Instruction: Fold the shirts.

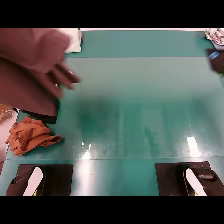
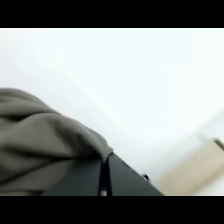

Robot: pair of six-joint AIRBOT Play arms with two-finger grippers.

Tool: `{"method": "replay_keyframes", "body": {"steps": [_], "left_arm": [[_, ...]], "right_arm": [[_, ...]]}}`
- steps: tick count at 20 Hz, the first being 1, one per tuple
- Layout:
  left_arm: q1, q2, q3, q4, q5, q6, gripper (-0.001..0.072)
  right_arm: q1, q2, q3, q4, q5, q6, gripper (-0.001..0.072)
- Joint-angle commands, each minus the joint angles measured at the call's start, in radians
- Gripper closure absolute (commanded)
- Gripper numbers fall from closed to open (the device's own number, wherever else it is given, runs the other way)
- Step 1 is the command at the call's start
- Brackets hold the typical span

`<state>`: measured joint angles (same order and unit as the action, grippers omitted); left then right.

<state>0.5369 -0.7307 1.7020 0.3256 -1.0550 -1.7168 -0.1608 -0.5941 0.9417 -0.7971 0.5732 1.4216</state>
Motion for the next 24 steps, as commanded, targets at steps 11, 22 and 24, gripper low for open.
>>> {"method": "replay_keyframes", "body": {"steps": [11, 22, 24], "left_arm": [[-0.184, -0.343, 0.007, 0.065, -0.107, 0.23, 0.0678], [-0.991, -0.492, 0.008, 0.409, 0.385, 0.243, 0.0679], [-1.05, -0.549, 0.008, 0.51, 0.361, 0.121, 0.0678]], "right_arm": [[0.007, -0.27, 0.347, 0.166, 0.249, -0.098, 0.0697], [-0.122, -0.09, 0.342, -0.171, 0.275, -0.103, 0.0697], [-0.235, -0.063, 0.326, -0.171, 0.306, -0.102, 0.0697]]}}
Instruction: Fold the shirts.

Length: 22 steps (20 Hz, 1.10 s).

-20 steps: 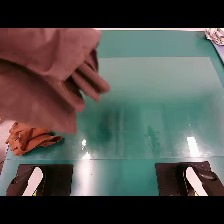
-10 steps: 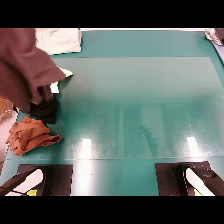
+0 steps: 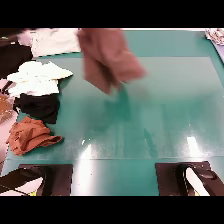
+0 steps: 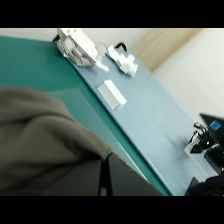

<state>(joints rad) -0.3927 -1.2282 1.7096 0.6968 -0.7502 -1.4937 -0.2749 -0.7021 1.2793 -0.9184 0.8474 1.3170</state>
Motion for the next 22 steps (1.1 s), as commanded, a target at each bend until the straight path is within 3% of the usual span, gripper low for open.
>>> {"method": "replay_keyframes", "body": {"steps": [1, 5, 8, 10, 13, 15, 16, 17, 18, 19, 20, 22], "left_arm": [[-0.143, -0.087, 0.0, 0.159, 0.033, -0.138, 0.0678], [-0.229, -0.256, -0.001, 0.205, -0.023, -0.217, 0.0678], [-0.262, -0.362, -0.001, 0.501, -0.154, -0.497, 0.0677], [-0.26, -0.409, -0.001, 0.665, -0.269, -0.62, 0.0676], [-0.259, -0.423, 0.0, 0.849, -0.286, -0.636, 0.0676], [-0.235, -0.423, 0.0, 0.934, -0.272, -0.711, 0.0674], [-0.211, -0.423, 0.0, 0.931, -0.268, -0.732, 0.0546], [-0.179, -0.422, 0.001, 0.906, -0.273, -0.756, 0.0266], [-0.149, -0.422, 0.01, 0.875, -0.288, -0.758, 0.0041], [-0.118, -0.422, 0.031, 0.863, -0.316, -0.753, -0.0004], [-0.094, -0.422, 0.06, 0.867, -0.357, -0.739, -0.0004], [-0.053, -0.422, 0.135, 0.874, -0.459, -0.597, -0.0004]], "right_arm": [[-0.172, 0.056, -0.024, -0.051, 0.054, 0.002, 0.0697], [-0.235, 0.116, -0.108, -0.05, 0.058, 0.007, 0.0697], [-0.209, 0.172, -0.208, -0.051, 0.07, 0.008, 0.0697], [-0.163, 0.219, -0.292, -0.055, 0.084, 0.01, 0.0697], [-0.078, 0.288, -0.427, -0.059, 0.13, 0.01, 0.0697], [-0.031, 0.322, -0.504, -0.131, 0.176, 0.012, 0.0697], [-0.01, 0.339, -0.537, -0.185, 0.193, 0.026, 0.0697], [0.013, 0.355, -0.569, -0.243, 0.205, 0.053, 0.0697], [0.03, 0.369, -0.596, -0.291, 0.212, 0.075, 0.0697], [0.045, 0.38, -0.62, -0.323, 0.224, 0.082, 0.0697], [0.056, 0.387, -0.635, -0.343, 0.24, 0.082, 0.0697], [0.068, 0.39, -0.647, -0.349, 0.261, 0.082, 0.0696]]}}
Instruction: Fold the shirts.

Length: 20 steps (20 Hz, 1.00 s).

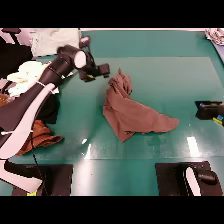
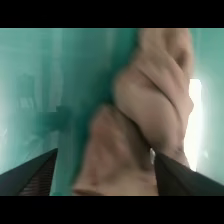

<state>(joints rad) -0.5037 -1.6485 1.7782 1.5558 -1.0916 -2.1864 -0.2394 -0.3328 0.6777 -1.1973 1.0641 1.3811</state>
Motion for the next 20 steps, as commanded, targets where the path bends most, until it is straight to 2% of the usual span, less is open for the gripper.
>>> {"method": "replay_keyframes", "body": {"steps": [1, 4, 6, 8, 11, 13, 16, 20], "left_arm": [[0.074, -0.002, 0.099, 0.015, -0.202, 0.165, -0.0004], [0.081, -0.001, 0.059, 0.033, -0.416, 0.34, -0.0003], [0.081, 0.0, -0.033, 0.018, -0.463, 0.355, -0.0003], [0.081, 0.01, -0.128, -0.127, -0.411, 0.382, -0.0003], [0.081, 0.02, -0.224, -0.393, -0.25, 0.476, -0.0003], [0.081, 0.019, -0.285, -0.449, -0.192, 0.533, -0.0002], [0.082, 0.016, -0.384, -0.439, -0.127, 0.554, -0.0003], [0.071, 0.015, -0.439, -0.529, -0.014, 0.637, -0.0002]], "right_arm": [[0.032, 0.021, -0.045, -0.07, 0.044, 0.018, 0.0695], [0.032, 0.021, -0.046, -0.07, 0.036, 0.018, 0.0695], [0.032, 0.021, -0.045, -0.07, 0.039, 0.023, 0.0695], [0.032, 0.021, -0.045, -0.07, 0.053, 0.043, 0.0695], [0.032, 0.021, -0.045, -0.069, 0.109, 0.049, 0.0695], [0.032, 0.021, -0.045, -0.068, 0.141, 0.079, 0.0694], [0.032, 0.021, -0.039, -0.041, 0.167, 0.088, 0.0694], [0.032, 0.021, 0.026, -0.028, 0.212, 0.096, 0.0694]]}}
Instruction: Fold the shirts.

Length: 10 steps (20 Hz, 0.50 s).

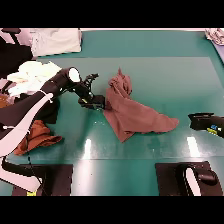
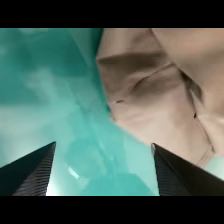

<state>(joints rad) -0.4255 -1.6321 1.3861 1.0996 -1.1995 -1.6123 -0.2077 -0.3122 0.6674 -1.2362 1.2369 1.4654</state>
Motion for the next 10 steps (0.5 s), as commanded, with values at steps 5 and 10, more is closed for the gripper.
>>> {"method": "replay_keyframes", "body": {"steps": [5, 10], "left_arm": [[-0.032, -0.016, -0.048, -0.058, 0.179, 0.087, -0.0002], [-0.036, -0.036, -0.058, -0.031, 0.169, 0.086, 0.0018]], "right_arm": [[0.0, 0.0, 0.089, 0.01, 0.061, 0.024, 0.0694], [0.001, 0.0, 0.089, 0.011, 0.103, 0.037, 0.0693]]}}
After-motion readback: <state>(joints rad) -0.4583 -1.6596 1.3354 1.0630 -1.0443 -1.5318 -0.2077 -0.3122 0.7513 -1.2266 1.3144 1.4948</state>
